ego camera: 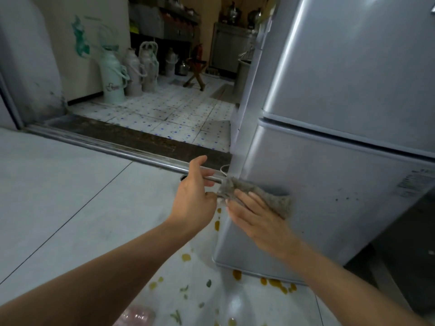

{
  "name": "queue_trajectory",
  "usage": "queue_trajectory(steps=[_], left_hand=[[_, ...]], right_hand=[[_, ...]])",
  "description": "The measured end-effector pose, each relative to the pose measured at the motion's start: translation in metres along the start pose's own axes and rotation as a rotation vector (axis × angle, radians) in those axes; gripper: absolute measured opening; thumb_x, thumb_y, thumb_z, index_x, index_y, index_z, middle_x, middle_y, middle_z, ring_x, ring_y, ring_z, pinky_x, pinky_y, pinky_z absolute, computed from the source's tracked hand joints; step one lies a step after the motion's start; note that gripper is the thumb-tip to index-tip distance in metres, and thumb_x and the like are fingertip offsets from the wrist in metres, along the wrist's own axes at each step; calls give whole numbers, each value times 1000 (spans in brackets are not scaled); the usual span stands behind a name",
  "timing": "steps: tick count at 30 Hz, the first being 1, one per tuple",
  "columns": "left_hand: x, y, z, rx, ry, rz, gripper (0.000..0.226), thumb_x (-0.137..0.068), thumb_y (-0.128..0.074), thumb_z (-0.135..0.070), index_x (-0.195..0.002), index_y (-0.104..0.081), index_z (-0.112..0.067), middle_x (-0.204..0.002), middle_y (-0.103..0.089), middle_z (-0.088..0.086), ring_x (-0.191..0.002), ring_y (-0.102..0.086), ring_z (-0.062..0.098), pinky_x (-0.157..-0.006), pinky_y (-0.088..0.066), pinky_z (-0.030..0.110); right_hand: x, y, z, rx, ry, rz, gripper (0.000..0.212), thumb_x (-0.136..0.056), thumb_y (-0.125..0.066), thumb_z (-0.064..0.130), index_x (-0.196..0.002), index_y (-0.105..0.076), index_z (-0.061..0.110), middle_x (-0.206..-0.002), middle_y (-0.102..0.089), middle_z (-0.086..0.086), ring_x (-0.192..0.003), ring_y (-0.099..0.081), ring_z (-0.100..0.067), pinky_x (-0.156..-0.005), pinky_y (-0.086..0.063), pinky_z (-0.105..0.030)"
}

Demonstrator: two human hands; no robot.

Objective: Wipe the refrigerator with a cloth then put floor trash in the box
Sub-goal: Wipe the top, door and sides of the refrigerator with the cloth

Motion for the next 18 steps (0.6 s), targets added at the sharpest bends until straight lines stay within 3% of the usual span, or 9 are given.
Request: queue_trajectory(steps=[4,8,11,14,18], left_hand=[[-2,11,-6,-17,-14,-31,72,-79,-53,10,-139,-26,-21,-117,-51,-8,-99,-53,7,-84,-46,24],[-10,11,-18,15,-30,-53,70,-78,-49,10,-138,-28,-19,-118,-54,-4,-100,-57,12,-85,-49,32],[-11,1,-24,55,-22,-46,68,-78,-48,9,-137,-29,-19,-116,-55,-4,-99,-58,14,-89,-50,38],[-12,-7,-22,79,-26,-62,67,-79,-48,9,-137,-28,-18,-118,-56,-2,-99,-59,14,-90,-49,35],[-11,-10,-11,74,11,-44,72,-77,-48,12,-139,-27,-19,-116,-51,-6,-102,-56,14,-93,-49,40]], right_hand=[[-12,19,-26,53,106,-1,45,-86,-37,7,-118,-67,17,-126,-63,-1,-121,-57,-24,-107,-37,-40],[-55,58,-80,151,-106,-269,32,-97,-40,2,-111,-68,10,-123,-64,-7,-117,-58,-31,-105,-39,-44],[-58,57,-86,149,-185,-339,30,-97,-45,1,-115,-66,9,-128,-61,-7,-123,-54,-33,-108,-34,-44],[-32,28,-52,74,-166,-278,38,-97,-36,-4,-122,-63,5,-128,-61,-10,-127,-48,-36,-112,-26,-45],[11,-6,-6,36,22,-85,45,-93,-34,-5,-116,-68,12,-122,-65,-2,-119,-58,-28,-105,-40,-40]])
Point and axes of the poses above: each hand's wrist, its own x-axis away from the middle knuckle, its own y-axis out of the back of the hand, z = x × y, the point moved 2 cm from there along -x, towards the middle knuckle
